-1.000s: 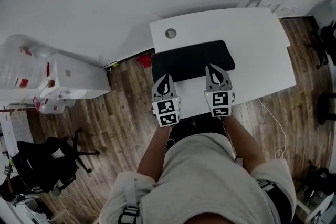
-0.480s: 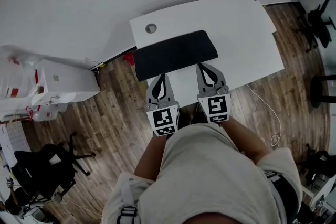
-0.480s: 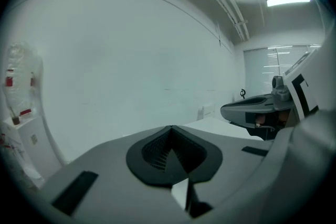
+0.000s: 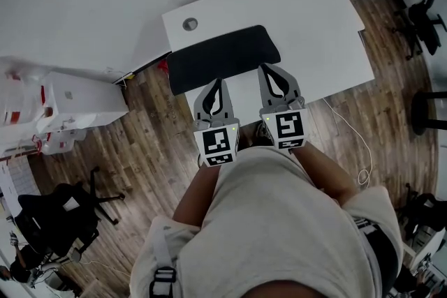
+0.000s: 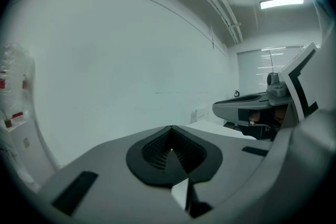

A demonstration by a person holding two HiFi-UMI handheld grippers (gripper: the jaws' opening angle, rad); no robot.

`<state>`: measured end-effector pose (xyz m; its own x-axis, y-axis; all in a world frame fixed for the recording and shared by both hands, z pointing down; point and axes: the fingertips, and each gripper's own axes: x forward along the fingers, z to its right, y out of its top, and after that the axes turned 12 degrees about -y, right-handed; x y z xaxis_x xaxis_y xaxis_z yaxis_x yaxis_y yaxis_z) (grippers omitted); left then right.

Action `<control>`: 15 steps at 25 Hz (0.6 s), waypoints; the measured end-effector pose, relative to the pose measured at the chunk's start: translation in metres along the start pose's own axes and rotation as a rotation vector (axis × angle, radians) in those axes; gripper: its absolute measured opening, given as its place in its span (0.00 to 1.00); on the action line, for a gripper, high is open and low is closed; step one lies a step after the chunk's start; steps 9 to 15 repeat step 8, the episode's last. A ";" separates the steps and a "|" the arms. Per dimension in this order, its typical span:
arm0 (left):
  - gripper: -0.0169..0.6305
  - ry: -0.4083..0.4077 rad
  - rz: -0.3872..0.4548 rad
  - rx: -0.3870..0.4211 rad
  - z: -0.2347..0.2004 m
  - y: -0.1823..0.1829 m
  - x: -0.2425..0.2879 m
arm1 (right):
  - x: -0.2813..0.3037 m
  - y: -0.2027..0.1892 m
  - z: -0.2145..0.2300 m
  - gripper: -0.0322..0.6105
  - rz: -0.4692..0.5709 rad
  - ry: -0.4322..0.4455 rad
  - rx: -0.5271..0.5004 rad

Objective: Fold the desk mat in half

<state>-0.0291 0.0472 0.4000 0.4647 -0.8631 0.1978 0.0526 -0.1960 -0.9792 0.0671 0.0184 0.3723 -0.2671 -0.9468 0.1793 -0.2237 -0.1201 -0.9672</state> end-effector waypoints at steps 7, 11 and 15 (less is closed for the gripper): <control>0.05 -0.015 0.004 0.003 0.009 0.004 0.004 | -0.001 -0.001 0.006 0.11 -0.001 -0.005 0.011; 0.05 -0.017 0.006 0.003 0.010 0.005 0.005 | 0.000 -0.001 0.006 0.11 -0.001 -0.006 0.014; 0.05 -0.017 0.006 0.003 0.010 0.005 0.005 | 0.000 -0.001 0.006 0.11 -0.001 -0.006 0.014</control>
